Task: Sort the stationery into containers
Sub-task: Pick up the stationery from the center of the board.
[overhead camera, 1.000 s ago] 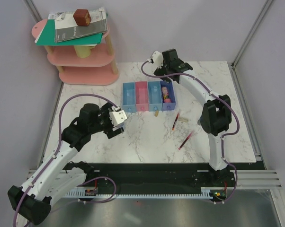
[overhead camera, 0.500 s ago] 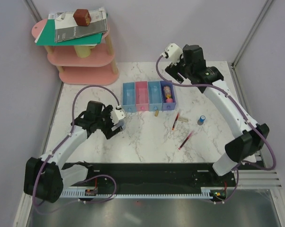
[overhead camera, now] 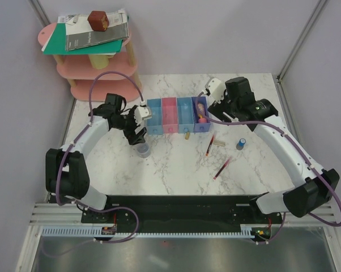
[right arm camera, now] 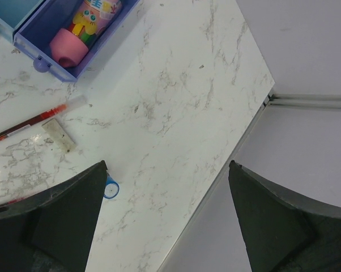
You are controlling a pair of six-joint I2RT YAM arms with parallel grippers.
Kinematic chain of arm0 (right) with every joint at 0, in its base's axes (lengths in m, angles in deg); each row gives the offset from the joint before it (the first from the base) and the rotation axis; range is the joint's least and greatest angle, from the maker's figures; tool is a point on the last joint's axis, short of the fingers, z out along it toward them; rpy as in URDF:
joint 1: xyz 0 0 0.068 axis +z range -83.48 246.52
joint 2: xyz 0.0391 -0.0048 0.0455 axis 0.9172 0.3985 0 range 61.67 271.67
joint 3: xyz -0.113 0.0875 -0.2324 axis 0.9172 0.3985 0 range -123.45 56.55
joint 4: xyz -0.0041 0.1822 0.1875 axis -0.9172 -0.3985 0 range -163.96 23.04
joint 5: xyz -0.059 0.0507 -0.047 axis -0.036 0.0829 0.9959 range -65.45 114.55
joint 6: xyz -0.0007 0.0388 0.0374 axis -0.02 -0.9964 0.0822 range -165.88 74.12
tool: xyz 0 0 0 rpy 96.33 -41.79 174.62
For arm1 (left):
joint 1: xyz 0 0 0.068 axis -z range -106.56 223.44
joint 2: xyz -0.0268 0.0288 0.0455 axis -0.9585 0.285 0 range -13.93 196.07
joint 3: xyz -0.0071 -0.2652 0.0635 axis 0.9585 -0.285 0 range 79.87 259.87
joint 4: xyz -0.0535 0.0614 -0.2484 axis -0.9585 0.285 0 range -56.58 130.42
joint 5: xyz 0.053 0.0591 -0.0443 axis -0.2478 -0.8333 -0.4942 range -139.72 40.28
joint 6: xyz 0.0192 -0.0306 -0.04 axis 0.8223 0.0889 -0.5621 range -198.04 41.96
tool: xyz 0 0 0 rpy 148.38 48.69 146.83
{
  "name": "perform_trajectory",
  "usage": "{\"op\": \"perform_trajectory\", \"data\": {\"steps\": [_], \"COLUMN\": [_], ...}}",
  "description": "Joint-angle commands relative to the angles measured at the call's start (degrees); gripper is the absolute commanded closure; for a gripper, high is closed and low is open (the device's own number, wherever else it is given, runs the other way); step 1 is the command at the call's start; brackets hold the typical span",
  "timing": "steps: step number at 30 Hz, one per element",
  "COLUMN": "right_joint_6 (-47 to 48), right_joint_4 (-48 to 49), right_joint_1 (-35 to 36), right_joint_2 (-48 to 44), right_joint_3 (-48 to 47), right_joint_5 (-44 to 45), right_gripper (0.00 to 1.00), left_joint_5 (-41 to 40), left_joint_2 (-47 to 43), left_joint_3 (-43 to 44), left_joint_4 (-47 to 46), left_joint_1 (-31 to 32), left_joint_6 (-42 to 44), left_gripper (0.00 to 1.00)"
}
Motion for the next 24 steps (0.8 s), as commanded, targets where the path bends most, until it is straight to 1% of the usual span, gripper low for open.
{"op": "perform_trajectory", "data": {"steps": [1,8,13,17,24], "right_joint_6": [0.33,-0.2,0.06,-0.02,-0.46], "right_joint_4": [0.0,0.17,0.35,0.44,0.52], "right_joint_1": [0.01,-0.16,-0.34,-0.51,-0.69], "right_joint_2": [-3.02,-3.63,-4.42,-4.69,-5.3], "right_joint_3": [0.1,1.06,1.95,1.42,1.77], "right_joint_5": [2.28,2.19,2.81,2.99,2.46], "right_gripper": [0.04,0.04,0.04,0.04,0.04], "left_joint_5": [1.51,-2.1,-3.77,-6.05,-8.78], "left_joint_2": [4.0,6.99,5.77,4.71,4.8], "left_joint_3": [3.27,1.79,-0.24,-3.48,-6.21], "left_joint_4": [6.63,5.93,3.82,0.75,-2.94], "left_joint_1": [0.02,0.55,2.57,4.67,6.08], "left_joint_6": [5.05,5.4,4.09,3.03,1.54], "left_gripper": [0.06,0.05,0.04,0.03,0.02]}}
